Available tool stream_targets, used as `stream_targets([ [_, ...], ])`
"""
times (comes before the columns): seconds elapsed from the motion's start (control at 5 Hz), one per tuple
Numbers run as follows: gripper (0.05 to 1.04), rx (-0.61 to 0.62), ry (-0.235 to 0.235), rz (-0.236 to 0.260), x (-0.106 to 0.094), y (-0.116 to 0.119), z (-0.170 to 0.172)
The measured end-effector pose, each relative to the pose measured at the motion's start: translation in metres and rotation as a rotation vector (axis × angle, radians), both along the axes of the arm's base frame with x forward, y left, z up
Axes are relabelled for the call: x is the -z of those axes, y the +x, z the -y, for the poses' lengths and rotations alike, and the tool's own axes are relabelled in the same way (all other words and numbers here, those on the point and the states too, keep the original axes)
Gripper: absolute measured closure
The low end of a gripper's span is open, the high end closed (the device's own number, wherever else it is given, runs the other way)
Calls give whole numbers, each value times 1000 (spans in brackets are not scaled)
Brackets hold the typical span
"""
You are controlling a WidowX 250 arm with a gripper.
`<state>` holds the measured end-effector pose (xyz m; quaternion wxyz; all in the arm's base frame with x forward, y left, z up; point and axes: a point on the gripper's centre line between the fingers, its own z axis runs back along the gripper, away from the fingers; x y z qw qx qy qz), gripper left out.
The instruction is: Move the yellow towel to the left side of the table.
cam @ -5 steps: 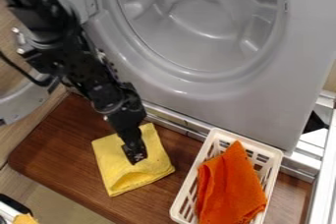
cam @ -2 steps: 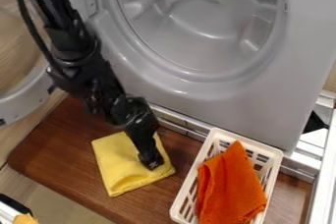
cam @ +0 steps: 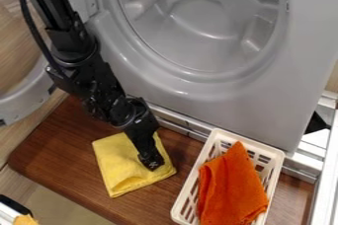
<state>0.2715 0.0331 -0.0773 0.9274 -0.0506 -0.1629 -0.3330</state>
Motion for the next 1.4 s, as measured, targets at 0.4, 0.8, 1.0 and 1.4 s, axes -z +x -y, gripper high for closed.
stream_targets([
  [0.4,84,-59,10,-16,-2,-9,-24],
  [0.8,84,-132,43,-1,-14,-6,-64],
  [1.0,84,-153,66,1,-18,0,-78],
  [1.4,84,-187,81,-46,-13,-10,-89],
])
